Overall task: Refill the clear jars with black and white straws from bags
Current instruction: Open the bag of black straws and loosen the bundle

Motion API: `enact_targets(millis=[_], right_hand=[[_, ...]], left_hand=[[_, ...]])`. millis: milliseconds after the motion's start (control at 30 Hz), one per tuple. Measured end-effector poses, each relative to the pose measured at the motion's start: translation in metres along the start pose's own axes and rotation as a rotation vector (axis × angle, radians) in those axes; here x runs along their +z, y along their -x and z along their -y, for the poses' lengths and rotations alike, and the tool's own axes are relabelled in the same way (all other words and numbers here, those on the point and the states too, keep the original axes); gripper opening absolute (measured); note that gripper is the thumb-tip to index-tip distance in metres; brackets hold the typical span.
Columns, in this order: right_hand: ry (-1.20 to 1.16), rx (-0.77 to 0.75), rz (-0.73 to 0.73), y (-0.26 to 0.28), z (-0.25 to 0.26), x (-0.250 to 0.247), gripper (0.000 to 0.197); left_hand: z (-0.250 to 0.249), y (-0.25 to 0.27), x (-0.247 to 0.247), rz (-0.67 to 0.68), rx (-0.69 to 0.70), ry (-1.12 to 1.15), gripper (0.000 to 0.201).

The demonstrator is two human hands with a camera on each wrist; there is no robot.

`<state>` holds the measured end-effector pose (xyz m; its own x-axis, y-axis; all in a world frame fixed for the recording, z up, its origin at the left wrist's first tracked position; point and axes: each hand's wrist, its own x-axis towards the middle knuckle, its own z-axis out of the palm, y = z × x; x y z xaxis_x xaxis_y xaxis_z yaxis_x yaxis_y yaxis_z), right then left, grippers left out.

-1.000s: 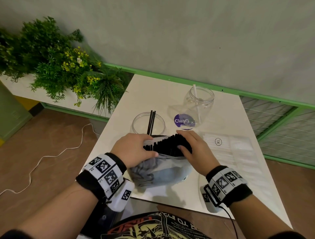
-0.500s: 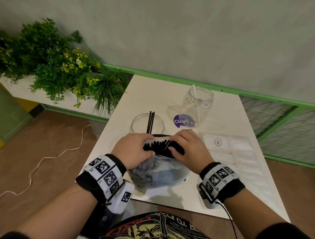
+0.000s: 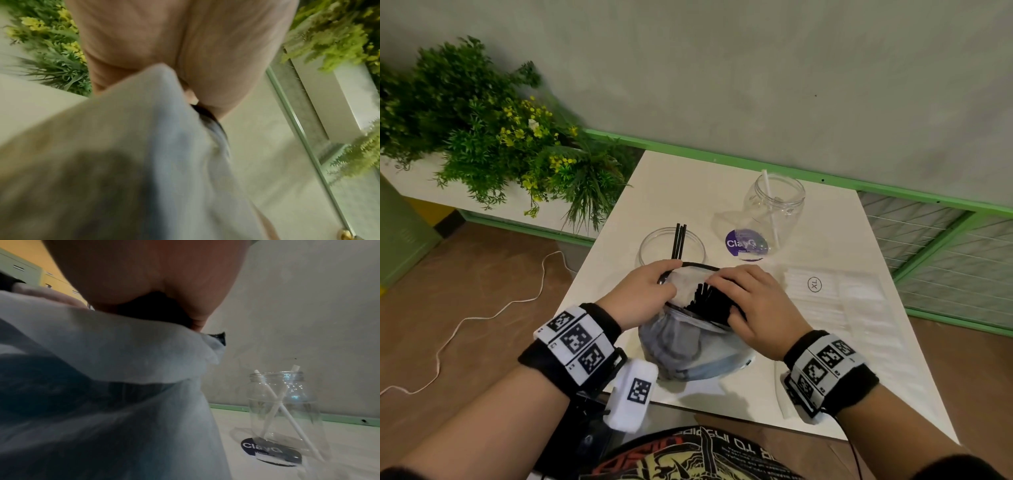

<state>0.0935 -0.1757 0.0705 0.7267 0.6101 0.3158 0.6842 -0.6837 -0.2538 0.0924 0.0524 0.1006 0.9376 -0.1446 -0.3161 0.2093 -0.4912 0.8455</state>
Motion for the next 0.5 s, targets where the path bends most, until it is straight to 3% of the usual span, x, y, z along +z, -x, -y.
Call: enact_targets(millis=[200, 367, 500], right_hand=[[-0.054, -0.046, 0.058, -0.006, 0.008, 0.004, 0.051], [0.029, -0.059, -0.068, -0.012, 0.010, 0.019, 0.035], [0.076, -0.050, -0.177, -0.010, 0.008, 0.022, 0.024]], left_hand=[[0.001, -0.004, 0.006, 0.029, 0.032, 0.023, 0.063], [0.001, -0.002, 0.008, 0.057, 0.042, 0.019, 0.059], [0.001, 0.008, -0.003, 0.018, 0.062, -0.092, 0.044]])
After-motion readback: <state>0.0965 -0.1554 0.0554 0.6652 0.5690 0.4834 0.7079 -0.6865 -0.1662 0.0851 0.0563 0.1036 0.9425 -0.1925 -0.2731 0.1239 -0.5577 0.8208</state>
